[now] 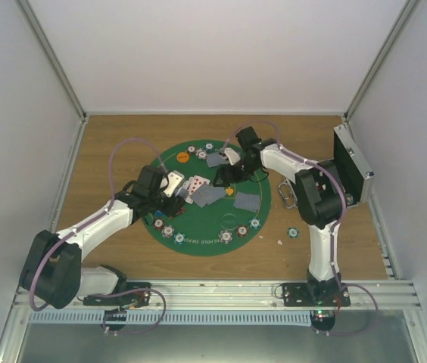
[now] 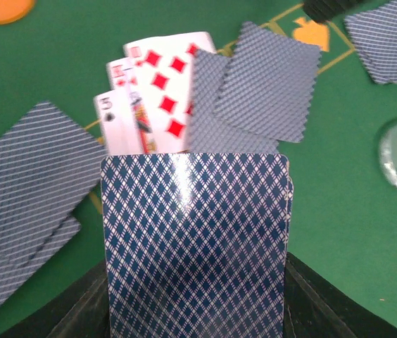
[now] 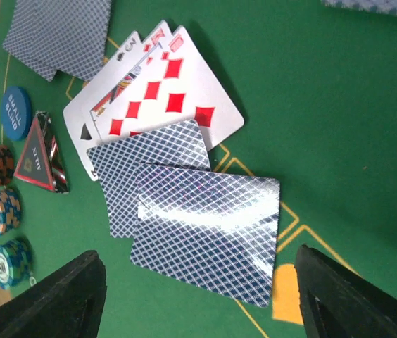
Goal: Distribute texas hold em gaming equipment
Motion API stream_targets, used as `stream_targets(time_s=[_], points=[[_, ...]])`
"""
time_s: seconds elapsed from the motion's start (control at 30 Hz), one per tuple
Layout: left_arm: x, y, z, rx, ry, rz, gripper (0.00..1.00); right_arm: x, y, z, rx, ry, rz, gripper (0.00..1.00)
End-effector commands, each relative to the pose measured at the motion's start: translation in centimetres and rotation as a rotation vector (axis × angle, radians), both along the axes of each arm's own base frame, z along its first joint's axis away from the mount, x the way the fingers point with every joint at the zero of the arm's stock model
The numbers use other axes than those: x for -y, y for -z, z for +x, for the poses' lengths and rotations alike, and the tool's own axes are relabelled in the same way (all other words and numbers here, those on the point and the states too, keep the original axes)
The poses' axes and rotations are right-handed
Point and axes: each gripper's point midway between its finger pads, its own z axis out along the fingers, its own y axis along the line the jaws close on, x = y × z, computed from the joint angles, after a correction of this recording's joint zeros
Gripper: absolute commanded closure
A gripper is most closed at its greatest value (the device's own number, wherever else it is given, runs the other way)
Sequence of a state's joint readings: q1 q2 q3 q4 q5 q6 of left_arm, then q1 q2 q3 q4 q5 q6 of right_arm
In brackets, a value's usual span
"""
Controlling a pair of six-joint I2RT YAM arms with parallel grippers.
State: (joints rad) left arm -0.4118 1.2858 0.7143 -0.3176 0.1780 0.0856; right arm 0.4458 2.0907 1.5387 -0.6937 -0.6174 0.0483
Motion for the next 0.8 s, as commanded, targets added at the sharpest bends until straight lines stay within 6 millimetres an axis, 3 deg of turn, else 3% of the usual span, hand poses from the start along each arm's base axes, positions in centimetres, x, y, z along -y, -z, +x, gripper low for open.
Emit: stream_targets(time_s=[0.0, 0.17, 0.27, 0.37, 0.57, 0.77], points=[[3.3, -1.7, -0.3, 0.057, 0.087, -0.027, 0.45, 1.4, -3.8, 1.9, 0.16, 0.061, -0.038, 0.23], [8.0, -2.8, -1.6, 0.063, 0.189, -0.057, 0.45, 5.3, -7.4, 4.5, 0.306, 0.246, -0.099, 0.18], [11.5, -2.8, -2.4, 0.048, 0.253, -0.075, 0.45, 9.6, -9.3, 5.9, 0.365, 0.389, -0.153, 0.16], [16.3, -3.4, -3.5, 0.048, 0.343, -0.09, 0.45, 14.4, -11.1, 6.3, 0.416, 0.528, -0.207, 0.14], [26.3, -2.9, -8.3, 0.007, 0.572, -0.087, 0.45, 24.2, -13.2, 4.3, 0.437, 0.822, -0.298, 0.09], [31.3, -0.3, -12.9, -0.053, 0.734, -0.027, 0.45, 31.2, -14.3, 0.3, 0.482, 1.071, -0.371, 0.0]])
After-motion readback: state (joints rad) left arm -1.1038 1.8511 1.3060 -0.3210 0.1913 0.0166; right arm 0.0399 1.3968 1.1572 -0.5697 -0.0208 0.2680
